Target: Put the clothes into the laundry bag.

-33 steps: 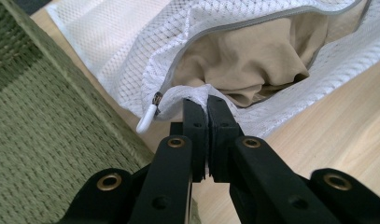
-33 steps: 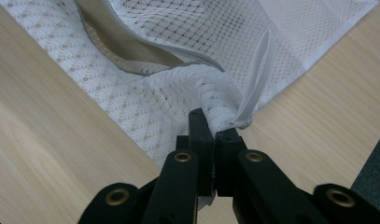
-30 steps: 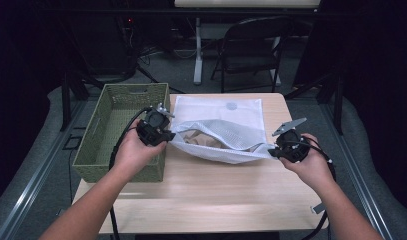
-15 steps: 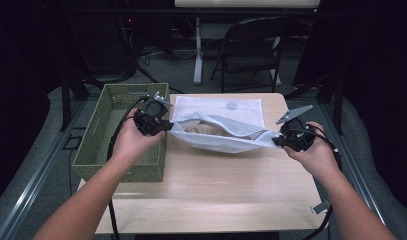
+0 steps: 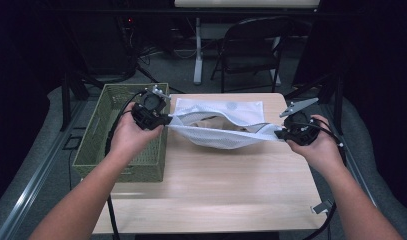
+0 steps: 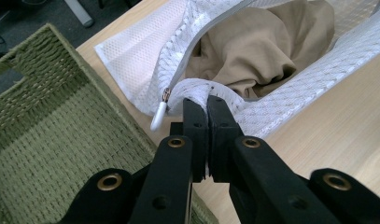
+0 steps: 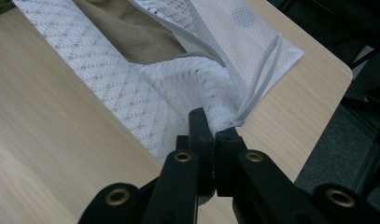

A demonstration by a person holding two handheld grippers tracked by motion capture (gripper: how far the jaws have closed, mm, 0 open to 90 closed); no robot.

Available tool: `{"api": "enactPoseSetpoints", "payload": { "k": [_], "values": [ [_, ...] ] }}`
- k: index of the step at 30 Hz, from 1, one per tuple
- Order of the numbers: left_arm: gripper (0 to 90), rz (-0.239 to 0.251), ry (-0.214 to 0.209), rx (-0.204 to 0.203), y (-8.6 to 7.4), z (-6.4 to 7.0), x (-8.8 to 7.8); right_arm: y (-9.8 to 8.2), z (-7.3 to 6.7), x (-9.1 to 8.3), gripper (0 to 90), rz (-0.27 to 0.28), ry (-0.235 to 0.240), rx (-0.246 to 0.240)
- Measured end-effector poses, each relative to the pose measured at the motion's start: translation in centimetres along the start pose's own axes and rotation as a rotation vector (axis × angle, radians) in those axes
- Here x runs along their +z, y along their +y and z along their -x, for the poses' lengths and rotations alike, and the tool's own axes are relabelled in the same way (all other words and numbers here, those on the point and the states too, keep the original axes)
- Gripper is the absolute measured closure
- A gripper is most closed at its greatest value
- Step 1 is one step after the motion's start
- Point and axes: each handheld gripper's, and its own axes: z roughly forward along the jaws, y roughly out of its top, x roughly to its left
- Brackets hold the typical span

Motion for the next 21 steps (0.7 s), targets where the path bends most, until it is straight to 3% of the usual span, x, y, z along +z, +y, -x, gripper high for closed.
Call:
{"api": "enactPoseSetpoints", "payload": {
  "k": [21],
  "values": [
    [88.2, 0.035, 0.021, -0.01, 1.0, -0.8, -1.5, 2.6, 1.0, -1.2, 88.9, 0.026, -0.054, -0.017]
  ]
}}
